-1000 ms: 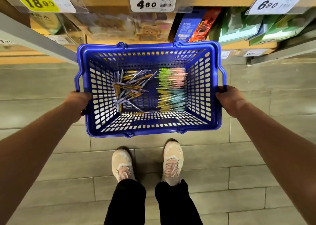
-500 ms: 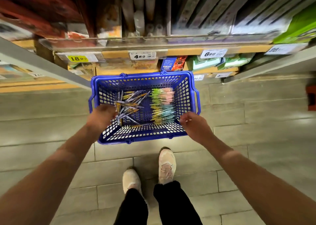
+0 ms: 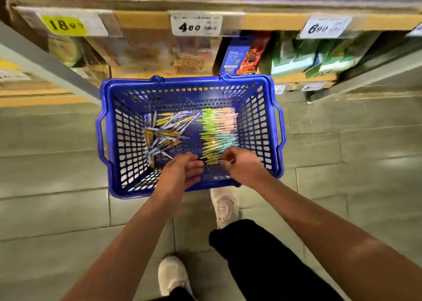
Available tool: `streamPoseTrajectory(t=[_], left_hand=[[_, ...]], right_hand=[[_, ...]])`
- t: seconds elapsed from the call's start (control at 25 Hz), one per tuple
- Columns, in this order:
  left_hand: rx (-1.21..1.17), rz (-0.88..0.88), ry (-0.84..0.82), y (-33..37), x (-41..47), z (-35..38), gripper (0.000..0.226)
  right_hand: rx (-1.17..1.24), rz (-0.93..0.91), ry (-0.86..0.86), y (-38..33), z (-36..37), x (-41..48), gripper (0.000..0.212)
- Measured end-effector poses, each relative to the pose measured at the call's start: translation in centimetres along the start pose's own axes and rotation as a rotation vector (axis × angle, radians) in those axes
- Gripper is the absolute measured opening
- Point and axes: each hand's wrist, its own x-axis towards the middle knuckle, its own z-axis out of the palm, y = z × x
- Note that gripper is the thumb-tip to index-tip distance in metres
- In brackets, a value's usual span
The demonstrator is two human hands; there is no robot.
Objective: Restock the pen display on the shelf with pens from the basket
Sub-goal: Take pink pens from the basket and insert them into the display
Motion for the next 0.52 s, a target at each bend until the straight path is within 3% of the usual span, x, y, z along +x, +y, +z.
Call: streamPoseTrajectory(t=[0.2,0.52], left_hand=[[-0.032,-0.076,0.023,-1.8,7.5,-0.9,0.028],[0.114,0.055,-0.074,-1.2,16.4,-1.0,0.037]], right_hand=[[-0.489,-0.155,-0.164,1.7,1.9,12.6,0.024],[-0.86,-0.329,-0.046,4.7,9.0,23.8,0.037]])
